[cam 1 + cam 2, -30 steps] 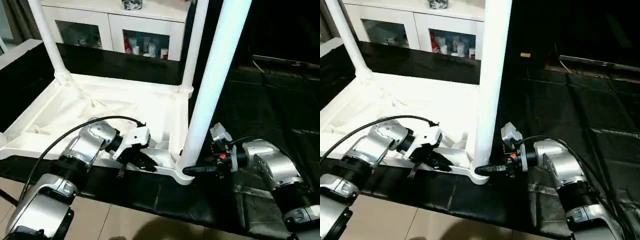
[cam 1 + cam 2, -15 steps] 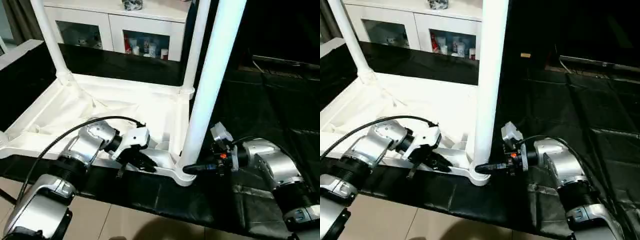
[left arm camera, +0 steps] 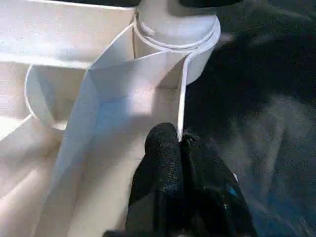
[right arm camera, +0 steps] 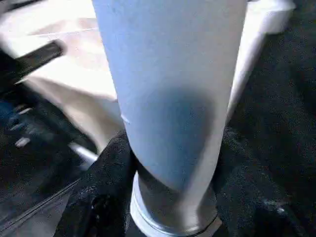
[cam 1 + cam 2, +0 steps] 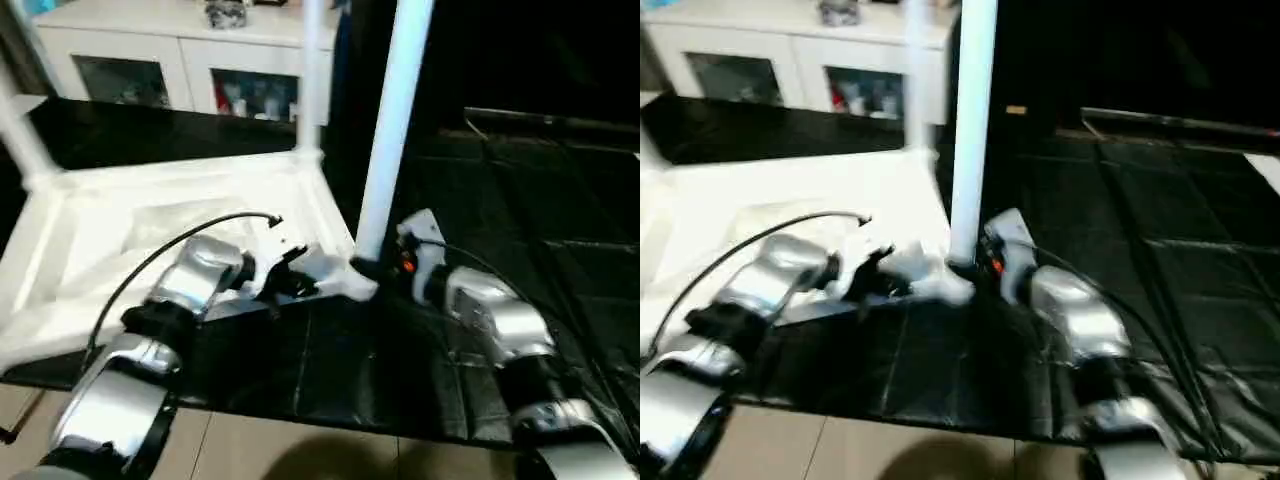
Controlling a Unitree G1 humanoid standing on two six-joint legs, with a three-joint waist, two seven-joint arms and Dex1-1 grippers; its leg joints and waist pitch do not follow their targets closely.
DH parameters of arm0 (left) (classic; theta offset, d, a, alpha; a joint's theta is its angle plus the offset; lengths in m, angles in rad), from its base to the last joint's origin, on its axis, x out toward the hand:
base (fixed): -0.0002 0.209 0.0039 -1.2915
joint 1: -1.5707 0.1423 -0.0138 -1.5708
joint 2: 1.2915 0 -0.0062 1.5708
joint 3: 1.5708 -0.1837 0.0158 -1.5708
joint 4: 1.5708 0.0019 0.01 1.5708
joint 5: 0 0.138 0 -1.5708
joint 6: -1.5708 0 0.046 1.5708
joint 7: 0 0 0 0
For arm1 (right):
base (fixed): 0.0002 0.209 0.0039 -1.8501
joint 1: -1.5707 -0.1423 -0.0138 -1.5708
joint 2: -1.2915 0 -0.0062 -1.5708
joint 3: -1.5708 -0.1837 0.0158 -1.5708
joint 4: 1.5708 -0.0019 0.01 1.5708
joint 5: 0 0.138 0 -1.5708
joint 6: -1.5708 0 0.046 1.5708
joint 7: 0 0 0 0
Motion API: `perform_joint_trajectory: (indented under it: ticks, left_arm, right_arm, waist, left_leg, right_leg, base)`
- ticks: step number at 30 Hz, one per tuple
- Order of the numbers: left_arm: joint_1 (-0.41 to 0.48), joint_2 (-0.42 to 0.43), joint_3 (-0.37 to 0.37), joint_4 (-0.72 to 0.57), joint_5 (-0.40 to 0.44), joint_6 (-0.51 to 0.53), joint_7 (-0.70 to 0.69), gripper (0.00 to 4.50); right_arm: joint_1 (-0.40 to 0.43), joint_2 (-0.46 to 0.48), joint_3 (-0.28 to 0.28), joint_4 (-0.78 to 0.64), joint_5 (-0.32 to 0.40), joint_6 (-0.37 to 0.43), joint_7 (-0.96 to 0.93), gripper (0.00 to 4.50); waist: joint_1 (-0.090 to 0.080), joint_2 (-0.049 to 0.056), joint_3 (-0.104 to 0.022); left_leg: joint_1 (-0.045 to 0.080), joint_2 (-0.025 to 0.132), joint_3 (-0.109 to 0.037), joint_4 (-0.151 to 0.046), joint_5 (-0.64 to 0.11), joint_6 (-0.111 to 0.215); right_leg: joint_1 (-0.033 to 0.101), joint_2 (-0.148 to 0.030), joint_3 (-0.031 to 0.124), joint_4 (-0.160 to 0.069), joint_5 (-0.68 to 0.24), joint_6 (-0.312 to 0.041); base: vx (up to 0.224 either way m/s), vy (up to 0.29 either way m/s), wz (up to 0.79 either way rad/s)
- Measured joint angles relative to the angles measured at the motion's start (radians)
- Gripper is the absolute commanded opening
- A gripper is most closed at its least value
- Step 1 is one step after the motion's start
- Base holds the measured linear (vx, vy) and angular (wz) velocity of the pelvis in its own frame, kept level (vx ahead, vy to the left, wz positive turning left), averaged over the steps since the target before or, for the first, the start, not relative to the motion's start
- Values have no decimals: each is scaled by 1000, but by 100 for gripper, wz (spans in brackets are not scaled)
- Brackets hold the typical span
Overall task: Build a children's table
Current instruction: Rotate leg to tighten
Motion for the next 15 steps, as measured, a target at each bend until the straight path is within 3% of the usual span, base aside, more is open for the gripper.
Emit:
perform_joint_trajectory:
  ticks: [7, 8, 15]
  left_arm:
    - [-14, -71, 43, 17, -5, 32, 129, 0]
    - [-16, -72, 43, 17, -8, 33, 129, 0]
    - [-19, -63, 42, 17, -10, 23, 105, 0]
  right_arm:
    - [-60, 67, -58, 64, -14, -3, -198, 195]
    - [-60, 67, -60, 64, -13, -7, -197, 230]
    - [-31, 58, -68, 37, 8, -24, -137, 308]
  waist:
    - [-9, 0, 0]
    - [-8, 0, 0]
    - [-6, 0, 0]
  left_leg:
    - [-3, 0, 0, -1, 0, 0]
    - [-3, 0, 0, -2, 0, 0]
    - [-3, 0, 1, -7, 0, 0]
  right_leg:
    - [-1, 0, 1, -3, 2, -1]
    - [-1, 0, 1, -2, 4, -3]
    - [-2, 0, 0, -3, 2, -4]
  base:
    - [0, 0, 0]
    - [0, 0, 0]
    - [0, 0, 0]
